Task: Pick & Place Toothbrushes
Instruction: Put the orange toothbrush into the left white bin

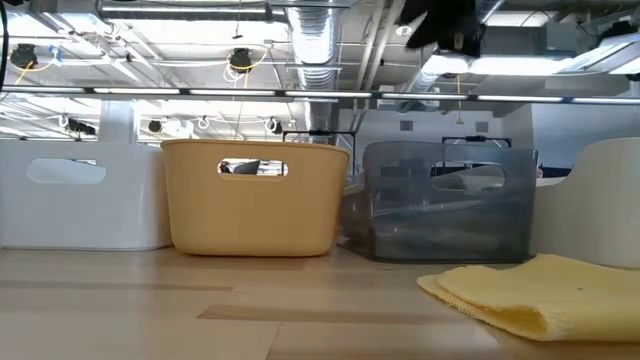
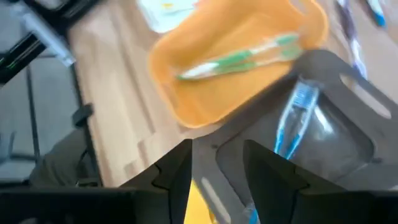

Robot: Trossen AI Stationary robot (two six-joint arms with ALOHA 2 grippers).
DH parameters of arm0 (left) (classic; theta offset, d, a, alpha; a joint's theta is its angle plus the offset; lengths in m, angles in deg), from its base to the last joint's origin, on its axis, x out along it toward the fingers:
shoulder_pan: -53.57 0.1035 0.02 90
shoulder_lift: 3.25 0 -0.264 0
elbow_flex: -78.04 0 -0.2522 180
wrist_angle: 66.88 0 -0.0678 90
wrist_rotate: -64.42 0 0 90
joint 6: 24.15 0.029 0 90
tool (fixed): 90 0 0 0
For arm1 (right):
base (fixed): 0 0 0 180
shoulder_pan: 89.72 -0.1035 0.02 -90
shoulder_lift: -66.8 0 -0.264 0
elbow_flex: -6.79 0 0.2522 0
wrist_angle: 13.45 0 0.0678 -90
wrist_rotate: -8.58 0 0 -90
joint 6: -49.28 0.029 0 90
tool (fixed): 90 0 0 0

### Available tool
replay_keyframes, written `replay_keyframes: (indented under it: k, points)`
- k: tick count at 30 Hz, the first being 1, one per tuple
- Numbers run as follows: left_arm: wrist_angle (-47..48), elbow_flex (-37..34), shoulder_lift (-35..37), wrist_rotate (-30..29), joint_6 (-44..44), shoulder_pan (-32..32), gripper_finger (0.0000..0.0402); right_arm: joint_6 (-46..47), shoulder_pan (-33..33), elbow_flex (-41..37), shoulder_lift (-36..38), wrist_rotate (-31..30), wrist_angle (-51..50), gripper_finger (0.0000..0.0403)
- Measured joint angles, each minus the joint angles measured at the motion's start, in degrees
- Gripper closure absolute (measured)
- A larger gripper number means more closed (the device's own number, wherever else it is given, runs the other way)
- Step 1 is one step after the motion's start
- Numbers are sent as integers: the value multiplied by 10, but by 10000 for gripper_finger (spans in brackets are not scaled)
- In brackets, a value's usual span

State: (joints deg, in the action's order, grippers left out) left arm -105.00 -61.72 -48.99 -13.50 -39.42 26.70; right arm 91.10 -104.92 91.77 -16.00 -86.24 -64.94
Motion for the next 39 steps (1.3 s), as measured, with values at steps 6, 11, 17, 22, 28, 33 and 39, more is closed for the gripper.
replay_keyframes:
  k: [6,11,17,22,28,33,39]
  points:
    - [0,0,0,0,8,0,358,-37,-42,0,41,-71,-10,330]
    - [-1,0,-2,-19,62,0,358,-80,-82,0,52,-129,-12,393]
    - [1,0,-23,-42,112,0,358,-137,-128,0,53,-282,-17,400]
    - [9,0,-36,-100,112,1,358,-187,-144,-19,53,-372,23,401]
    - [71,0,-34,-162,102,40,358,-279,-118,-96,77,-323,137,402]
    - [120,0,-34,-182,75,90,358,-342,-63,-205,117,-220,296,402]
    - [181,0,-34,-186,43,150,358,-362,-11,-278,179,-158,432,402]
